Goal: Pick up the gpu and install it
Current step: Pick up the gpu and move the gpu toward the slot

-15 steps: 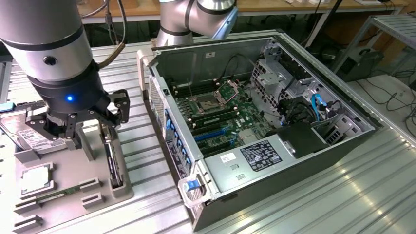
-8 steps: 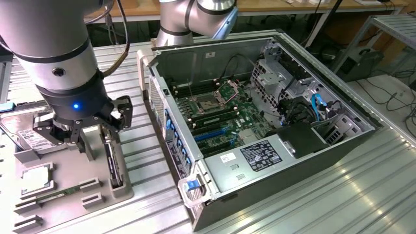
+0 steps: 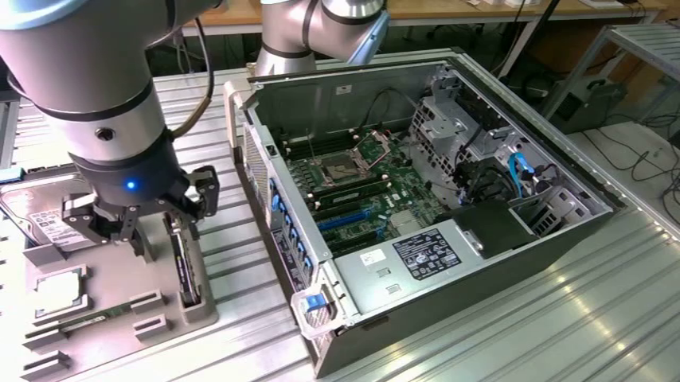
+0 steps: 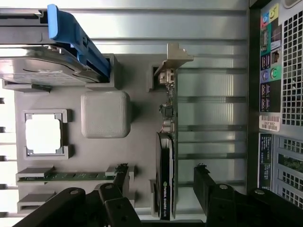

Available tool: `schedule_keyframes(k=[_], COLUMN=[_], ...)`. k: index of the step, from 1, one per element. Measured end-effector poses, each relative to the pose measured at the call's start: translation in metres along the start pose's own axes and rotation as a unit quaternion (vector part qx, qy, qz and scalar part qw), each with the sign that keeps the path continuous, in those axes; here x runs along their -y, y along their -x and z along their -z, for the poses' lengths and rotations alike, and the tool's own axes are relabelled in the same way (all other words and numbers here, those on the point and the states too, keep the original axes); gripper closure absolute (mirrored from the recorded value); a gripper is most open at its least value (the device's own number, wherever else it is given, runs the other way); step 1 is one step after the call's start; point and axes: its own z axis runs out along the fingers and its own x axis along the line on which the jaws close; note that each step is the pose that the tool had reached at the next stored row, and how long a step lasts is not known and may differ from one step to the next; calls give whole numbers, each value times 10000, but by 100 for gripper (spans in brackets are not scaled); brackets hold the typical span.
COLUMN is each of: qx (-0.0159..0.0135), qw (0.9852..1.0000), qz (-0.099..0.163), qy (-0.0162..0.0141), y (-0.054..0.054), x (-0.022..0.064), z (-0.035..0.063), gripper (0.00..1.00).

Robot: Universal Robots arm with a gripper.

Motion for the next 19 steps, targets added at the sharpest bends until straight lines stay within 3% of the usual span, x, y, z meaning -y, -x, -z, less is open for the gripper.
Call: schedule_keyframes(k=[14, 19], qx=[-1, -8], qw=[10000, 10000], qz=[0, 0], qy=[-1, -1], y=[25, 25], x=[5, 9], z=[-257, -391], gripper=[34, 34])
